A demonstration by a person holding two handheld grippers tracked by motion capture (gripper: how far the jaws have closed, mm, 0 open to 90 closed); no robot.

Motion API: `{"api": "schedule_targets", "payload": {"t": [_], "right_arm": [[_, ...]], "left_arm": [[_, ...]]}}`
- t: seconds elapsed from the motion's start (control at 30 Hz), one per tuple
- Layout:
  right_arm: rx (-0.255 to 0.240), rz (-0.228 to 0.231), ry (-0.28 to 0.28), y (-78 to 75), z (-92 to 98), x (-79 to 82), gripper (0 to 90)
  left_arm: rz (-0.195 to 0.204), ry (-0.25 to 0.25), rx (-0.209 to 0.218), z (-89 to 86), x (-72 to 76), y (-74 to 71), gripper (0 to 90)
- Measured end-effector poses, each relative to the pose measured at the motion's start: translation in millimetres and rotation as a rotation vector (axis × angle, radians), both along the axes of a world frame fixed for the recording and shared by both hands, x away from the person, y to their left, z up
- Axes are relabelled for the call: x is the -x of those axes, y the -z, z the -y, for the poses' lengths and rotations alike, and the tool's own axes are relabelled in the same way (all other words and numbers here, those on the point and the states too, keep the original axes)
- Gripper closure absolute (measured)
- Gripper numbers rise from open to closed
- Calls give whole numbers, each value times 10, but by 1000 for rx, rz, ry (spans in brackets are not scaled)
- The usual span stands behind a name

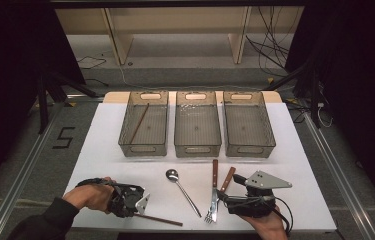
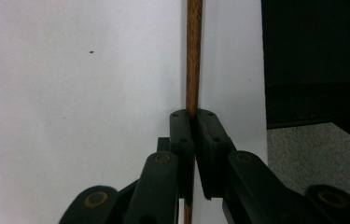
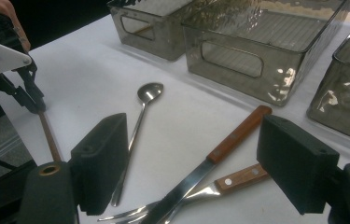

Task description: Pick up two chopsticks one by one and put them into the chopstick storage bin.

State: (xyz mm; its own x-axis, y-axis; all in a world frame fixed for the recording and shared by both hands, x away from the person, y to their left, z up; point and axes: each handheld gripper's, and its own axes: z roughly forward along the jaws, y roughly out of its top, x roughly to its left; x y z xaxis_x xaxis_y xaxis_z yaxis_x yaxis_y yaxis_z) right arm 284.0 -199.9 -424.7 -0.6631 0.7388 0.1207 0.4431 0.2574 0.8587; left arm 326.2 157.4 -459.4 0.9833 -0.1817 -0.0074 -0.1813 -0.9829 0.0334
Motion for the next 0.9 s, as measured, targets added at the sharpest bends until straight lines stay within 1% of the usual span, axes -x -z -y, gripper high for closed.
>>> {"api": "schedule_targets", "payload": {"t": [0.13, 0.27, 0.3, 0.33, 0.37, 0.4, 0.43, 0.47, 0.5, 0.57, 0.67, 0.7, 0.8, 0.87, 0.9], "right_arm": [[1, -2, 2, -1, 3, 1, 258], [-1, -1, 2, 1, 2, -2, 258], [-1, -1, 2, 0, 1, -1, 258], [0, -2, 2, -1, 1, 0, 258], [0, -1, 2, -2, 1, 0, 258], [0, 2, 3, -1, 2, 0, 258], [1, 2, 3, -1, 3, 0, 258], [2, 4, 3, -1, 5, 0, 258], [1, 4, 4, -1, 6, 0, 258], [0, 3, 4, 0, 8, -1, 258], [-1, 4, 3, 2, 6, -2, 258], [-1, 1, 4, 1, 6, 0, 258], [-2, -1, 6, -1, 8, 2, 258], [-4, -1, 6, 0, 10, 0, 257], [-2, -1, 6, 1, 11, 0, 257]], "left_arm": [[9, -2, 6, -22, -22, -39, 855], [24, -31, 38, -58, -45, -105, 855], [34, -35, 41, -66, -57, -127, 855], [42, -49, 51, -75, -66, -144, 855], [59, -65, 68, -88, -81, -166, 855], [67, -75, 75, -95, -91, -183, 855], [78, -95, 92, -105, -106, -203, 855], [100, -111, 107, -112, -125, -224, 854], [116, -138, 119, -116, -145, -245, 854], [136, -186, 134, -123, -183, -292, 854], [153, -279, 177, -130, -256, -360, 855], [164, -318, 196, -134, -290, -389, 854], [178, -415, 263, -155, -368, -477, 854], [172, -475, 310, -167, -416, -531, 854], [173, -498, 323, -174, -439, -563, 854]]}}
